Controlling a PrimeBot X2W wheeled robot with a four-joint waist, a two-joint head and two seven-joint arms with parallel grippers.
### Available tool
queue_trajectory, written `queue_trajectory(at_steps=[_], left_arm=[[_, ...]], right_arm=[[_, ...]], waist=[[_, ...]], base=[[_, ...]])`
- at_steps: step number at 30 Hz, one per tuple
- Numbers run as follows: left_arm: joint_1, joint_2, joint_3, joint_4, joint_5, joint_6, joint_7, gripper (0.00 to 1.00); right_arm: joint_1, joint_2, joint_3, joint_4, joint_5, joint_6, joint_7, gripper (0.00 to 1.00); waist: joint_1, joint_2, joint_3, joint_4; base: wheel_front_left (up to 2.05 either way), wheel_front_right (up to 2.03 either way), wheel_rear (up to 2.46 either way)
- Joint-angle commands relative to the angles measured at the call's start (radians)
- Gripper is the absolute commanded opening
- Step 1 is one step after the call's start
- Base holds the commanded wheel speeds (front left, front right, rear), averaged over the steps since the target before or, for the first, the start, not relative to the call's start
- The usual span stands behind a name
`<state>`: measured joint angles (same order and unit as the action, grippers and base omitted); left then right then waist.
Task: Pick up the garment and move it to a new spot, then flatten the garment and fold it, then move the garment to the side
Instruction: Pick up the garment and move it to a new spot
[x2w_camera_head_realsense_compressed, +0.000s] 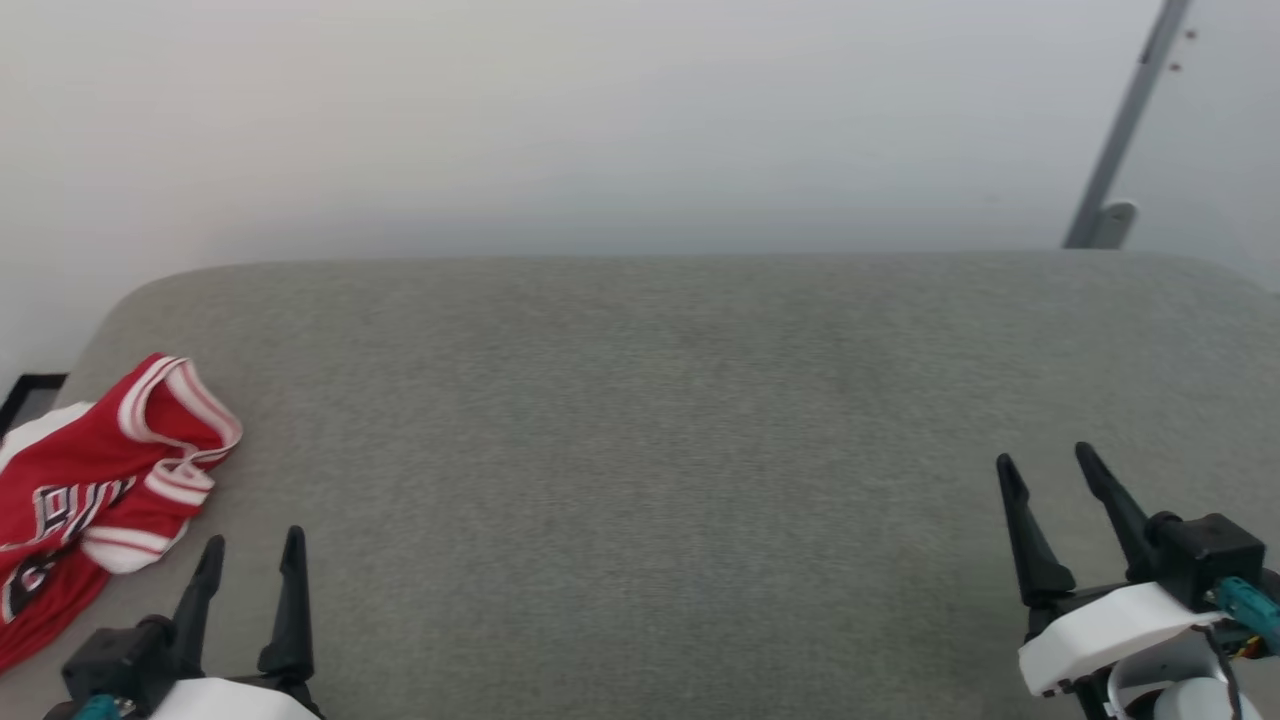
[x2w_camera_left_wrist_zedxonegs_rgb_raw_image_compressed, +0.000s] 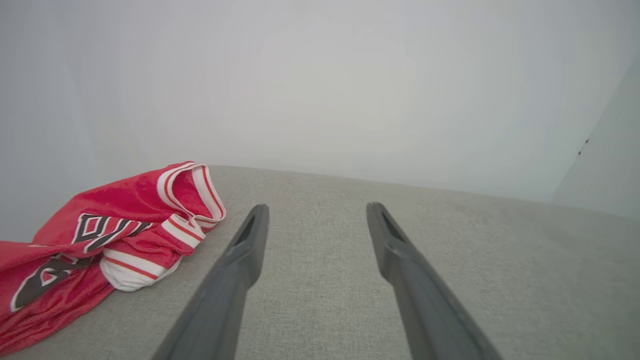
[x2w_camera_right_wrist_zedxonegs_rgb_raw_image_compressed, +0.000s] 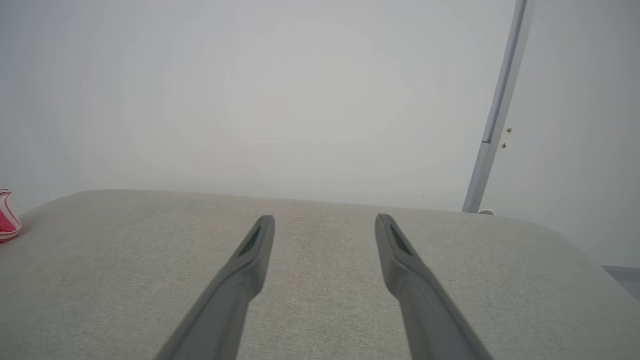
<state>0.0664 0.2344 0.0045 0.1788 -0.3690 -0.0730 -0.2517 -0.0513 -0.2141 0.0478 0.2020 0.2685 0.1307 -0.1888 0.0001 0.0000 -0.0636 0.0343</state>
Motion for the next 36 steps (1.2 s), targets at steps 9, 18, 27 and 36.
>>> queue_trajectory(at_steps=[9, 18, 27, 36], left_arm=[[-0.017, 0.013, 0.042, 0.013, -0.040, 0.032, 0.017, 1.00], [0.004, 0.019, 0.069, -0.001, -0.051, 0.063, 0.021, 1.00], [0.022, 0.019, 0.070, -0.009, -0.058, 0.069, 0.016, 1.00], [0.019, 0.018, 0.070, -0.015, -0.068, 0.071, 0.013, 1.00]], right_arm=[[-0.017, 0.000, 0.053, 0.012, 0.016, 0.000, 0.002, 1.00], [-0.043, 0.002, 0.123, 0.016, 0.031, 0.000, 0.011, 1.00], [-0.061, 0.003, 0.167, 0.025, 0.047, 0.000, 0.011, 1.00], [-0.077, 0.003, 0.175, 0.035, 0.049, 0.000, 0.006, 1.00]], waist=[[-0.0001, 0.0000, -0.007, 0.158], [-0.0001, 0.0000, -0.010, 0.295], [-0.0001, 0.0000, -0.012, 0.390], [-0.0001, 0.0000, -0.002, 0.448]], base=[[0.00, 0.00, 0.00], [0.00, 0.00, 0.00], [0.00, 0.00, 0.00], [0.00, 0.00, 0.00]])
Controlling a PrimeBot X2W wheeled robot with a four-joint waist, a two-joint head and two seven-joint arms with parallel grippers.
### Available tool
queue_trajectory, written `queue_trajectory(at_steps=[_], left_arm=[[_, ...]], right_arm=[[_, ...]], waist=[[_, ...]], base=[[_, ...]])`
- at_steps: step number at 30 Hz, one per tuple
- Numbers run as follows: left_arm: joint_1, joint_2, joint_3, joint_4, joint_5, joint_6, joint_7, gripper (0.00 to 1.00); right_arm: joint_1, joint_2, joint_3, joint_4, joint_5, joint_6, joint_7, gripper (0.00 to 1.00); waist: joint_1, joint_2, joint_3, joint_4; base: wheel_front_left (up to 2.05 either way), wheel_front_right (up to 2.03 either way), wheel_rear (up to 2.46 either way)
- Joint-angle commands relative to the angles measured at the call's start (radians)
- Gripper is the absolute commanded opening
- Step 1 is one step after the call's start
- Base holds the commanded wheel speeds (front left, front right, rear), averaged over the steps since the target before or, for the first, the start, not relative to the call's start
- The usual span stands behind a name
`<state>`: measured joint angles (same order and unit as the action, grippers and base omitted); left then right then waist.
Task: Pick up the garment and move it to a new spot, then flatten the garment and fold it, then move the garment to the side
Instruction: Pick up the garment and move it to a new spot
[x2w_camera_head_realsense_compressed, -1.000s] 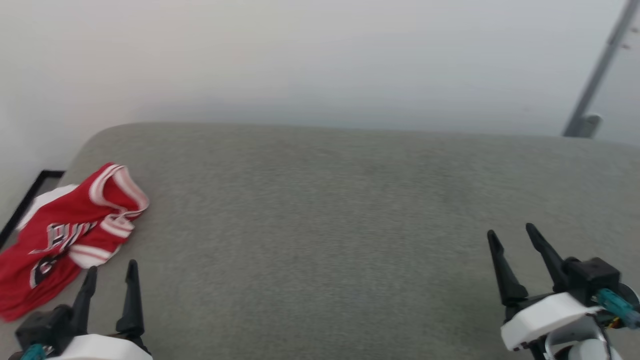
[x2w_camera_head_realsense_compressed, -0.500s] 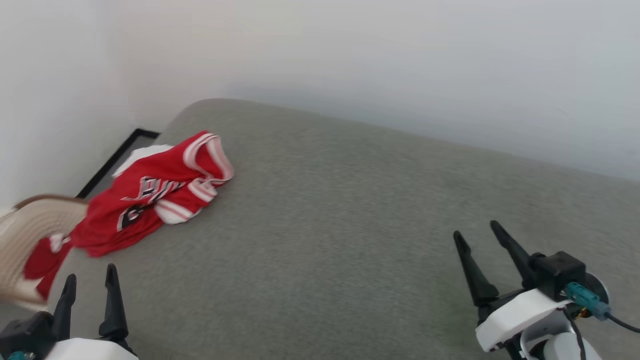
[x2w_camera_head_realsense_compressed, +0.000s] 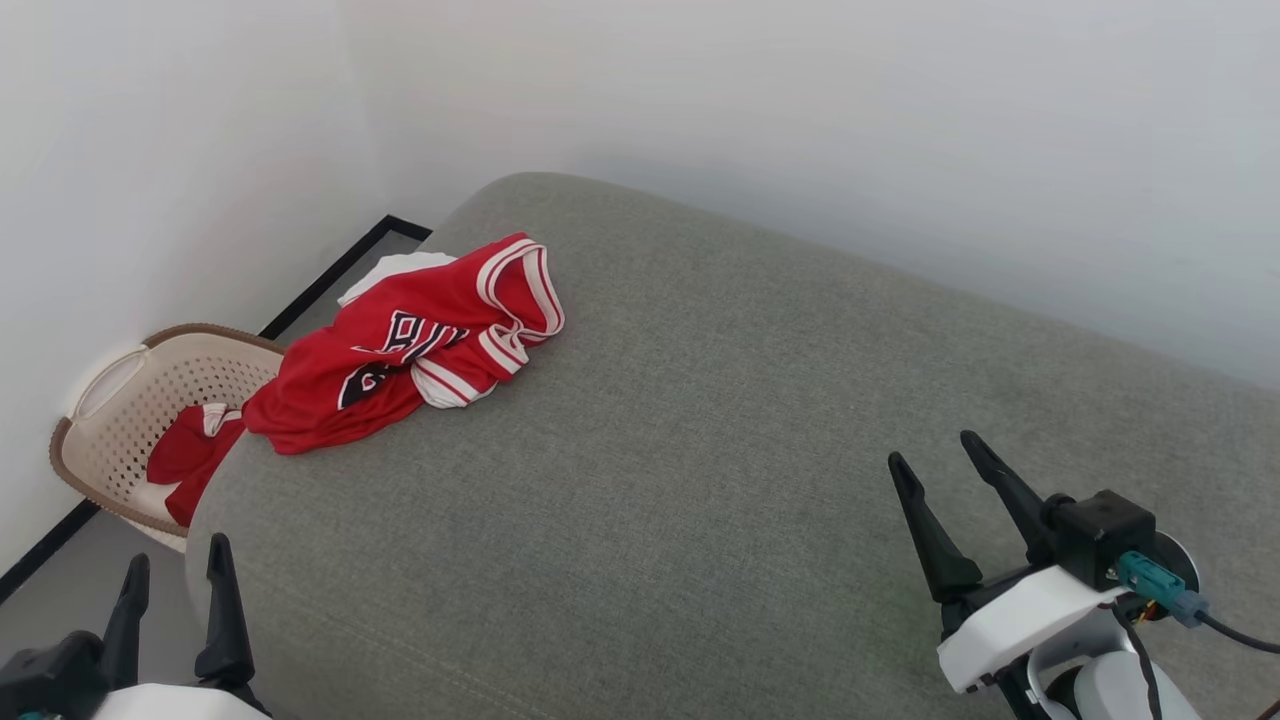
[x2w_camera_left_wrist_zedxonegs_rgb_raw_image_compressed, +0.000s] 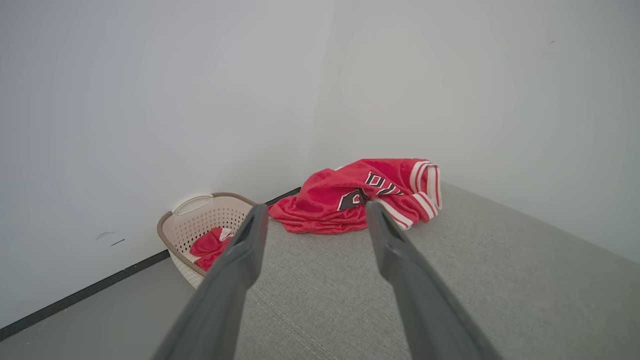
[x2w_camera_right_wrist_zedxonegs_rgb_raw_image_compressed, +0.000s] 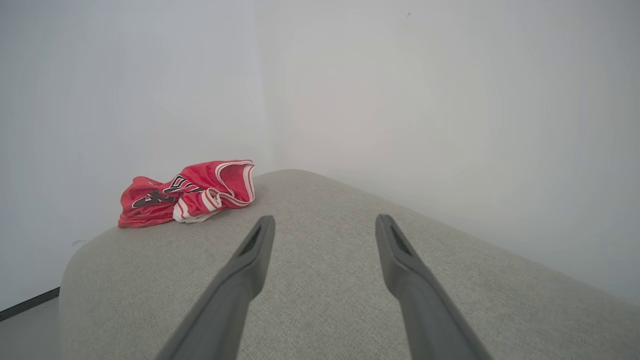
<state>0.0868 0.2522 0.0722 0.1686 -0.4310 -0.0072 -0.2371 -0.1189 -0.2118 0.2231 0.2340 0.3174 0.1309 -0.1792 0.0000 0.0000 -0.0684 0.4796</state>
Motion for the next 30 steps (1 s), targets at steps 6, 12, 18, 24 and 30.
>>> queue_trajectory(at_steps=[6, 12, 18, 24, 30], left_arm=[[0.000, -0.010, 0.009, -0.011, -0.020, 0.005, -0.009, 1.00], [-0.033, -0.012, 0.003, 0.003, -0.035, 0.002, -0.004, 1.00], [-0.134, 0.018, 0.003, 0.050, -0.045, -0.020, 0.011, 1.00], [-0.291, 0.065, 0.000, 0.151, -0.058, -0.049, 0.025, 1.00], [-0.512, 0.124, -0.006, 0.355, -0.081, -0.085, 0.030, 1.00]], right_arm=[[-0.015, -0.004, 0.000, -0.001, 0.002, 0.000, -0.005, 1.00], [0.001, -0.007, -0.017, -0.011, -0.003, 0.000, -0.004, 1.00], [-0.001, -0.016, -0.031, -0.032, -0.012, 0.000, 0.012, 1.00], [-0.022, -0.038, -0.042, -0.075, -0.022, 0.000, 0.039, 1.00], [-0.058, -0.073, -0.053, -0.158, -0.038, 0.000, 0.084, 1.00]], waist=[[0.0000, 0.0000, 0.014, 0.011], [0.0000, 0.0000, 0.024, 0.005], [0.0000, 0.0000, 0.049, -0.036], [0.0000, 0.0000, 0.110, -0.098], [0.0000, 0.0000, 0.218, -0.163]], base=[[0.00, 0.00, 0.00], [0.00, 0.00, 0.00], [0.00, 0.00, 0.00], [0.00, 0.00, 0.00], [0.00, 0.00, 0.00]])
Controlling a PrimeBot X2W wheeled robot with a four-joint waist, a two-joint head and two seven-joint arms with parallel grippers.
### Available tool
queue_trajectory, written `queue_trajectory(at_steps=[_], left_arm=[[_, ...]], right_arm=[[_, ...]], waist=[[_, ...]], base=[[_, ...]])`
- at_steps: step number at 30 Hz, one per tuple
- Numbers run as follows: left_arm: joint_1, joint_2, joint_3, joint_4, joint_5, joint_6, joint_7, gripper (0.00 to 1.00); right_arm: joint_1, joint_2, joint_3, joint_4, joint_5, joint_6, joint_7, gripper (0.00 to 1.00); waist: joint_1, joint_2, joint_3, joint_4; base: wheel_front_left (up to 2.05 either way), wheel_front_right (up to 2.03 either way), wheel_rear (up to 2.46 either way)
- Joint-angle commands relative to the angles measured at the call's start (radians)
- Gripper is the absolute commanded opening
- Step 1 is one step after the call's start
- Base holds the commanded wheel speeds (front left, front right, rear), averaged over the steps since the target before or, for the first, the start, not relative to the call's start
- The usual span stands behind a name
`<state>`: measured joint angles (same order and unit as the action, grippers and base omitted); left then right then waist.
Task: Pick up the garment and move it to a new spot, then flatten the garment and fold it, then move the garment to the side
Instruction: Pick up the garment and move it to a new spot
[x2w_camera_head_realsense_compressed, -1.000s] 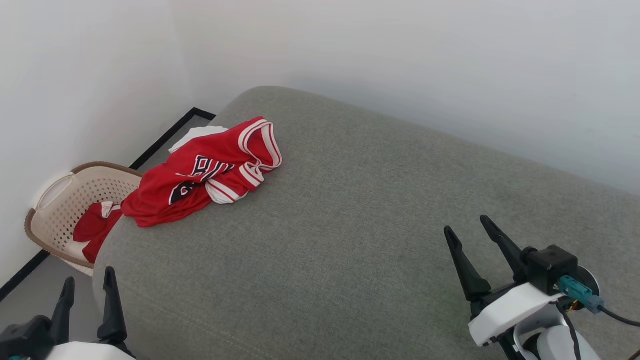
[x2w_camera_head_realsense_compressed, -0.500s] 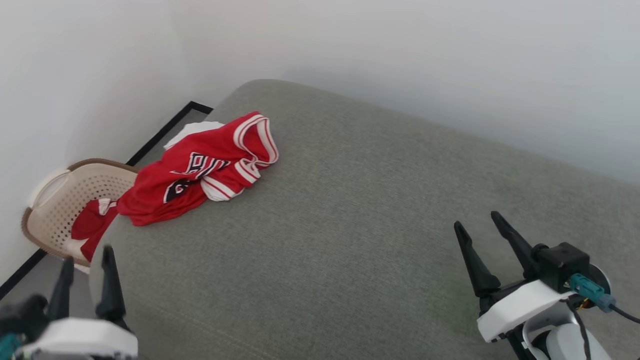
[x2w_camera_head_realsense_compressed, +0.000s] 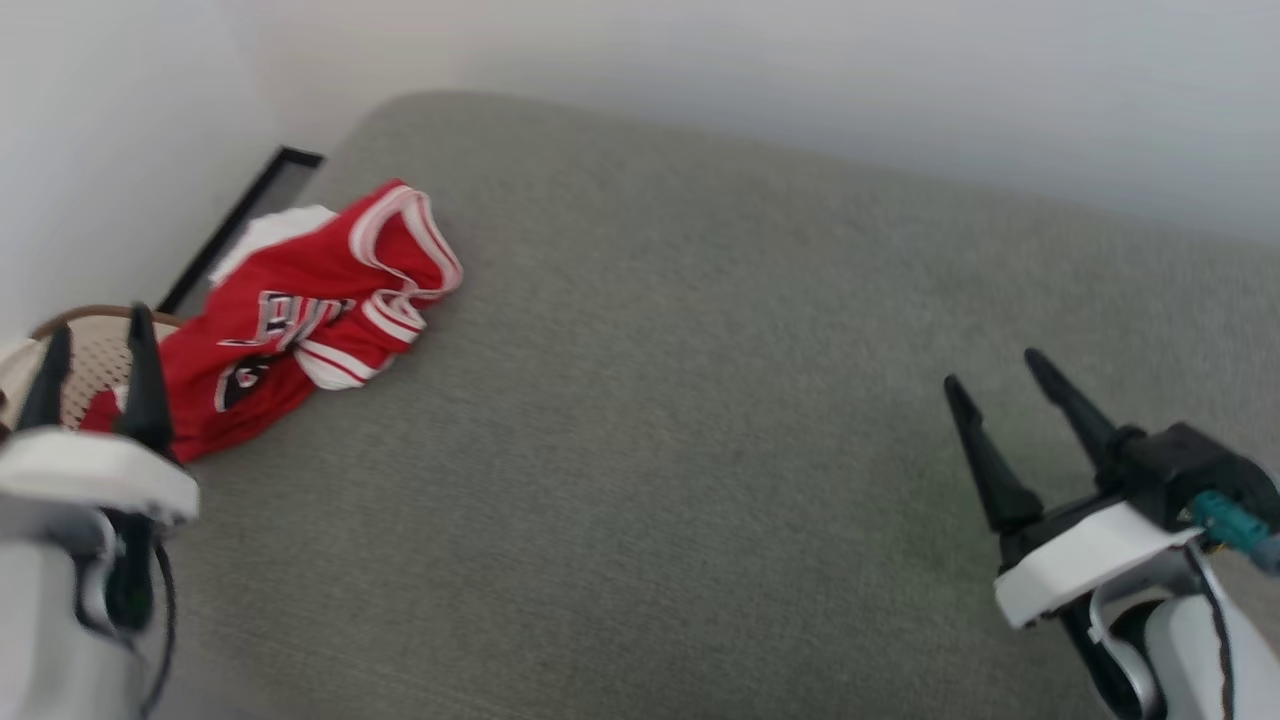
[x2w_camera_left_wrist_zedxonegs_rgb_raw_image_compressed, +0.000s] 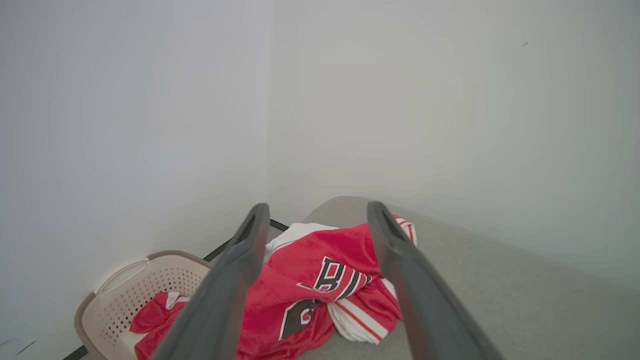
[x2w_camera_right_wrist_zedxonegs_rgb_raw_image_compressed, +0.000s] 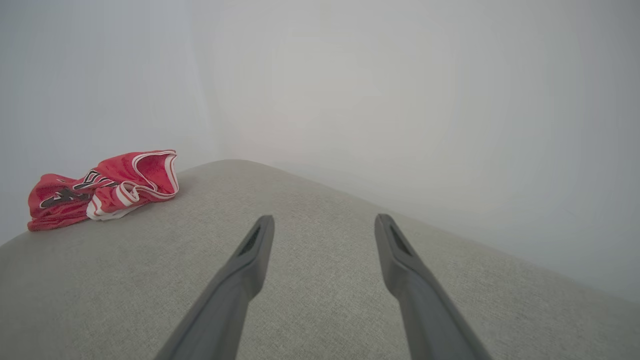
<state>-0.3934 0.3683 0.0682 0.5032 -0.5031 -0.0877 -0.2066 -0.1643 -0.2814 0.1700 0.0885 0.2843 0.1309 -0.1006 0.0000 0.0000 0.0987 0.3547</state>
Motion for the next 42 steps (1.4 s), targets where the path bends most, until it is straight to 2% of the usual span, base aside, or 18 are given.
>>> queue_trajectory(at_steps=[1, 3, 12, 18, 20, 24, 26, 31, 32, 33, 35, 42], left_arm=[[-0.064, 0.013, -0.006, 0.055, -0.012, -0.010, 0.003, 1.00], [-0.099, 0.017, -0.011, 0.092, -0.013, -0.013, 0.006, 1.00], [-0.394, 0.054, -0.039, 0.437, -0.028, -0.026, 0.081, 1.00], [-0.534, 0.058, -0.047, 0.651, -0.040, 0.007, 0.216, 1.00], [-0.570, 0.057, -0.051, 0.707, -0.043, 0.030, 0.278, 1.00], [-0.605, 0.052, -0.069, 0.762, -0.036, 0.075, 0.416, 1.00], [-0.609, 0.038, -0.083, 0.775, -0.034, 0.071, 0.498, 1.00], [-0.601, 0.015, -0.086, 0.789, -0.045, 0.106, 0.533, 1.00], [-0.598, 0.012, -0.086, 0.791, -0.048, 0.102, 0.538, 0.46], [-0.598, 0.011, -0.086, 0.792, -0.048, 0.098, 0.521, 0.00], [-0.600, 0.021, -0.092, 0.792, -0.041, 0.098, 0.495, 0.00], [-0.674, 0.091, -0.094, 0.768, -0.037, 0.044, 0.376, 0.00]], right_arm=[[-0.020, -0.009, -0.001, -0.025, -0.005, 0.000, 0.015, 1.00], [-0.025, -0.016, -0.002, -0.039, -0.008, 0.000, 0.021, 1.00], [-0.076, -0.060, -0.022, -0.157, -0.025, 0.000, 0.093, 1.00], [-0.101, -0.081, -0.029, -0.218, -0.031, 0.000, 0.138, 1.00], [-0.107, -0.089, -0.032, -0.239, -0.038, 0.000, 0.152, 1.00], [-0.115, -0.097, -0.035, -0.279, -0.044, 0.000, 0.181, 1.00], [-0.112, -0.100, -0.042, -0.299, -0.044, 0.000, 0.194, 1.00], [-0.102, -0.099, -0.057, -0.332, -0.052, 0.000, 0.213, 1.00], [-0.102, -0.097, -0.059, -0.336, -0.051, 0.000, 0.216, 1.00], [-0.103, -0.096, -0.061, -0.338, -0.052, 0.000, 0.217, 1.00], [-0.106, -0.095, -0.065, -0.343, -0.054, 0.000, 0.219, 1.00], [-0.109, -0.084, -0.084, -0.334, -0.054, 0.000, 0.203, 1.00]], waist=[[0.0000, 0.0000, 0.068, -0.047], [0.0000, 0.0000, 0.084, -0.054], [0.0000, 0.0000, 0.241, -0.103], [0.0000, 0.0000, 0.325, -0.126], [0.0000, 0.0000, 0.349, -0.130], [0.0000, 0.0000, 0.391, -0.141], [0.0000, 0.0000, 0.407, -0.143], [0.0000, 0.0000, 0.428, -0.140], [0.0000, 0.0000, 0.429, -0.139], [0.0000, 0.0000, 0.431, -0.137], [0.0000, 0.0000, 0.431, -0.134], [0.0000, 0.0000, 0.396, -0.122]], base=[[0.00, 0.00, 0.00], [0.00, 0.00, 0.00], [0.00, 0.00, 0.00], [0.00, 0.00, 0.00], [0.00, 0.00, 0.00], [0.00, 0.00, 0.00], [0.00, 0.00, 0.00], [0.00, 0.00, 0.00], [0.00, 0.00, 0.00], [0.00, 0.00, 0.00], [0.00, 0.00, 0.00], [0.00, 0.00, 0.00]])
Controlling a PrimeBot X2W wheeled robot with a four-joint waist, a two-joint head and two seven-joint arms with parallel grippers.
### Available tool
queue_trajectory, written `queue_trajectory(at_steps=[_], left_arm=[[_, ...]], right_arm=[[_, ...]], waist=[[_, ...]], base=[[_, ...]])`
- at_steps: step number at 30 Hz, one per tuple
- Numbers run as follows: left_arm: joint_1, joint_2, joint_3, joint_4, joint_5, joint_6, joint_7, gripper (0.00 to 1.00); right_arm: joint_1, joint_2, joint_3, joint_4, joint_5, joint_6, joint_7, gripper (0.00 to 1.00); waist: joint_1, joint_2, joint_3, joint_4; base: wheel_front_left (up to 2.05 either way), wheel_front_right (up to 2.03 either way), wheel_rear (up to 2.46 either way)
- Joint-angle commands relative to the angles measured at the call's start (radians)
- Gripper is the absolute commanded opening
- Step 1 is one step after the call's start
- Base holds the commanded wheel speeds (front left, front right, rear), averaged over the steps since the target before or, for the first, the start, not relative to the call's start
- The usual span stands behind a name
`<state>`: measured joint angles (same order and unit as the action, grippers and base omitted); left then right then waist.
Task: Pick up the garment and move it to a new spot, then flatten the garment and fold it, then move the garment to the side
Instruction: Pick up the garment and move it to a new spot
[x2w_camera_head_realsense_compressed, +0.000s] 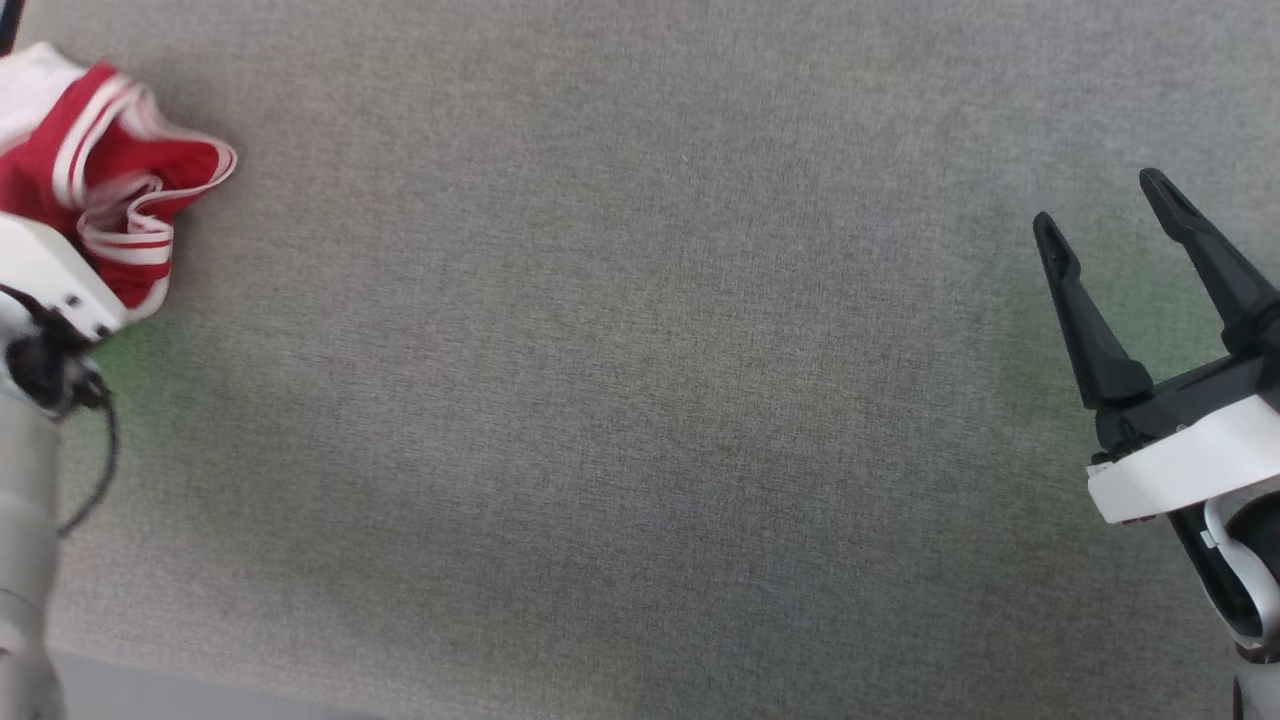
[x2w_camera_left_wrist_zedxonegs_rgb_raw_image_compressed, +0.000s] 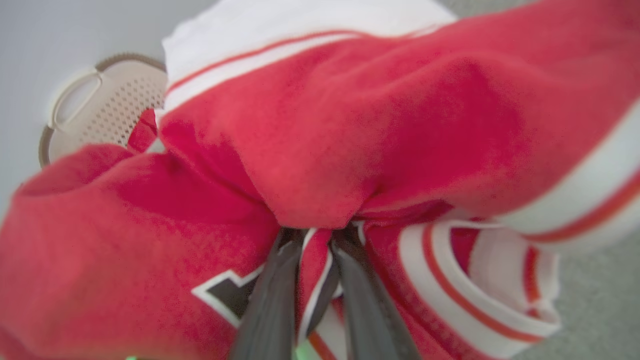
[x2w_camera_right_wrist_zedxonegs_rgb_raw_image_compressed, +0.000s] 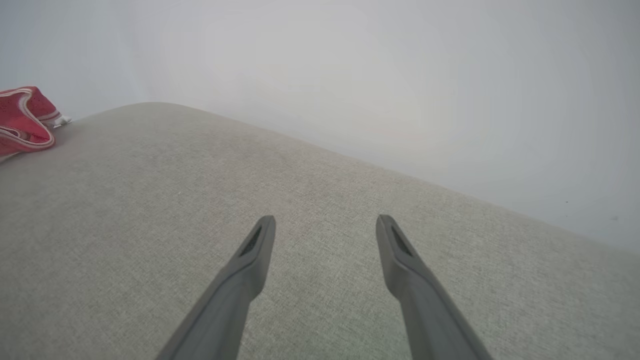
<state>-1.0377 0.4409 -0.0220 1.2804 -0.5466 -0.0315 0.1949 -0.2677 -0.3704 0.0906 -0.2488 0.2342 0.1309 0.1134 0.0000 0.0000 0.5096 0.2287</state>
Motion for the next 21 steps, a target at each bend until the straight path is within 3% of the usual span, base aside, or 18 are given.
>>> queue_trajectory(at_steps=[1, 14, 21], left_arm=[[-0.039, 0.026, -0.004, -0.013, 0.007, -0.020, -0.042, 0.00], [-0.152, 0.118, -0.111, -0.082, 0.091, -0.091, -0.178, 0.00], [-0.178, 0.103, -0.216, -0.196, 0.072, -0.098, -0.135, 0.00]], right_arm=[[-0.005, 0.009, -0.009, 0.006, -0.002, 0.000, -0.015, 1.00], [0.014, 0.061, -0.023, 0.072, 0.020, 0.000, -0.092, 1.00], [0.031, 0.100, -0.043, 0.115, 0.028, 0.000, -0.141, 1.00]], waist=[[0.0000, 0.0000, -0.023, 0.006], [0.0000, 0.0000, -0.162, 0.014], [0.0000, 0.0000, -0.238, 0.000]], base=[[0.00, 0.00, 0.00], [0.00, 0.00, 0.00], [0.00, 0.00, 0.00]])
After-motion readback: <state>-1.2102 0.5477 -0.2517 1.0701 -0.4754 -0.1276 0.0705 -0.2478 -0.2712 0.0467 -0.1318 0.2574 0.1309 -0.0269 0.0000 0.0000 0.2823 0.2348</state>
